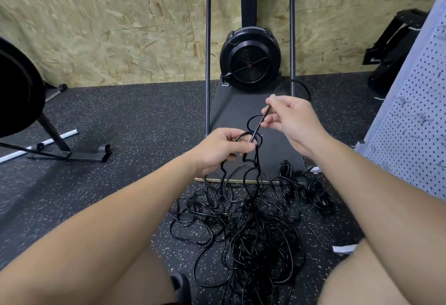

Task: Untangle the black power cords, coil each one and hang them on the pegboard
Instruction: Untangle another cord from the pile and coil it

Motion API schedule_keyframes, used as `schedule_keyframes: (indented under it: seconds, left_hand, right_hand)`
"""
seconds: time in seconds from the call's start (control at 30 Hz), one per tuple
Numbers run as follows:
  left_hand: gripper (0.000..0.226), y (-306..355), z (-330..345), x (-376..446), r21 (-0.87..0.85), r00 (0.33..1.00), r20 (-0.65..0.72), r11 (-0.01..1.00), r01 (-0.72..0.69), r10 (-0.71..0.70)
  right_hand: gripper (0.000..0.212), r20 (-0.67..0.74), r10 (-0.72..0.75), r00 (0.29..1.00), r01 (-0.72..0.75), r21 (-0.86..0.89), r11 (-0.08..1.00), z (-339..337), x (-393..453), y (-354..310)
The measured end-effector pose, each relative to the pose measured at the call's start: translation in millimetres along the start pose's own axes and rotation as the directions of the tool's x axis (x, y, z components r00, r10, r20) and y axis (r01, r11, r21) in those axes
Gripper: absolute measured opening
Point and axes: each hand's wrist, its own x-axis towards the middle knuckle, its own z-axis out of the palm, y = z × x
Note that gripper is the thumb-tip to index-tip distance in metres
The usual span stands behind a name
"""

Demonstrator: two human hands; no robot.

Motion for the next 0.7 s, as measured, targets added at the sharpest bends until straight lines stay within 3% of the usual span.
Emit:
schedule_keyframes:
  seconds: [0.03,0.1,0.17,0.23,0.3,0.4,0.5,0.7]
  left_hand:
    - [0.026,-1,-1,3,-0.016,0.999,-0.048,1.000,-0.009,0.009]
    - [0.019,1,-4,8,-0.061,0.995,-0.096,0.998,-0.035,0.029]
    - [0.018,3,-6,13,-0.073,0.993,-0.111,0.996,-0.059,0.051]
    - [0.018,5,-5,19,-0.050,0.990,-0.120,0.996,-0.074,0.068]
    - [0.017,7,-4,25,-0.027,0.992,-0.109,0.997,-0.068,0.065]
    - [0.027,10,-9,36,0.019,0.995,-0.086,0.998,-0.053,0.055]
    - [0.042,10,-15,51,0.043,0.992,-0.114,0.998,-0.045,0.050]
    - [0.047,-18,-37,86,0.438,0.973,-0.187,0.898,-0.044,0.139]
  right_hand:
    - [0.035,0.003,0.050,0.999,-0.050,-0.053,0.997,-1,0,2]
    - [0.028,0.040,0.106,0.994,-0.087,-0.325,0.942,-3,-4,6]
    - [0.012,0.202,0.179,0.963,-0.037,-0.559,0.828,-2,-12,16]
    - [0.022,0.367,0.290,0.884,0.028,-0.660,0.751,2,-21,28]
    - [0.030,0.442,0.294,0.848,0.101,-0.679,0.727,10,-25,37]
    - [0.004,0.405,0.200,0.892,0.157,-0.693,0.704,16,-18,41]
    - [0.019,0.373,0.111,0.921,0.222,-0.738,0.637,17,-7,36]
    - [0.023,0.159,0.018,0.987,0.076,-0.562,0.824,10,21,35]
